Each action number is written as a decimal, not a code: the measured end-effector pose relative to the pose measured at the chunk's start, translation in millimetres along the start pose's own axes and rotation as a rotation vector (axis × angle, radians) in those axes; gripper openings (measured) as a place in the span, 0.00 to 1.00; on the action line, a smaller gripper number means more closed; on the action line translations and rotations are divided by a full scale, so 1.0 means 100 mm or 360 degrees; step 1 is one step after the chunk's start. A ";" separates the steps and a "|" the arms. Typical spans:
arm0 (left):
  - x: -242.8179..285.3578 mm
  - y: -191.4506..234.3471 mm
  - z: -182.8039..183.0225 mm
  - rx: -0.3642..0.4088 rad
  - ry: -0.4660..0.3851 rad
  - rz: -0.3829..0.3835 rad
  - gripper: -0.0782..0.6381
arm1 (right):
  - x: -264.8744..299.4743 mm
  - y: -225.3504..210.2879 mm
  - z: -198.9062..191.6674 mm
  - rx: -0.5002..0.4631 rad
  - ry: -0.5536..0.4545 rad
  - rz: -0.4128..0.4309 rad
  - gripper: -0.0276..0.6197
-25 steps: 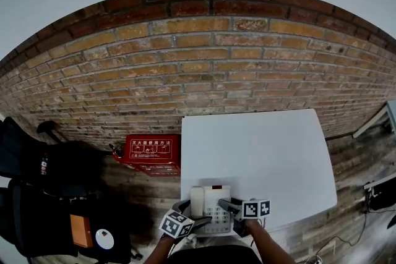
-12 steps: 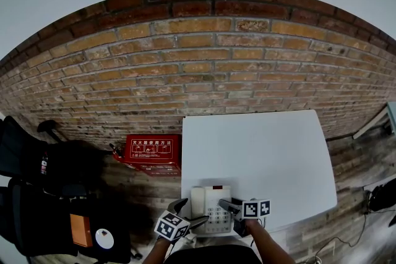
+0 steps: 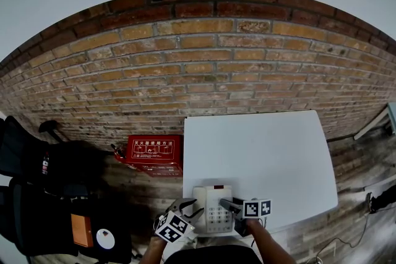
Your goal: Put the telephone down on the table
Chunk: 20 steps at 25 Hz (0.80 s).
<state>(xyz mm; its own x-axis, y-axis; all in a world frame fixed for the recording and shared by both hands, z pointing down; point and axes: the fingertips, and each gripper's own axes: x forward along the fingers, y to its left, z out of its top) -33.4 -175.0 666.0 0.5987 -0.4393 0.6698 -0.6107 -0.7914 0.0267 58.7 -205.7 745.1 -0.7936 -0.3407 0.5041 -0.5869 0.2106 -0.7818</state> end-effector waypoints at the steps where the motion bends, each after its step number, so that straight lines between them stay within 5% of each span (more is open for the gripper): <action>1: 0.01 -0.02 -0.01 0.0020 0.0015 0.0017 0.32 | 0.00 0.01 0.01 -0.0006 -0.0003 -0.0001 0.44; 10: 0.09 -0.07 -0.09 0.0086 0.0096 0.0081 0.12 | 0.00 0.01 0.00 -0.0014 -0.0011 -0.0016 0.44; 20: 0.10 -0.08 -0.08 0.0136 0.0107 0.0084 0.12 | 0.01 0.01 0.00 -0.0022 0.0011 -0.0023 0.44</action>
<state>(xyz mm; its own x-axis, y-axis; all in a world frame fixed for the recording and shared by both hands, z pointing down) -26.7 -169.5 678.5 0.5291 -0.4543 0.7167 -0.5922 -0.8026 -0.0715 57.5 -205.8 745.3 -0.7859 -0.3375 0.5181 -0.6007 0.2181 -0.7692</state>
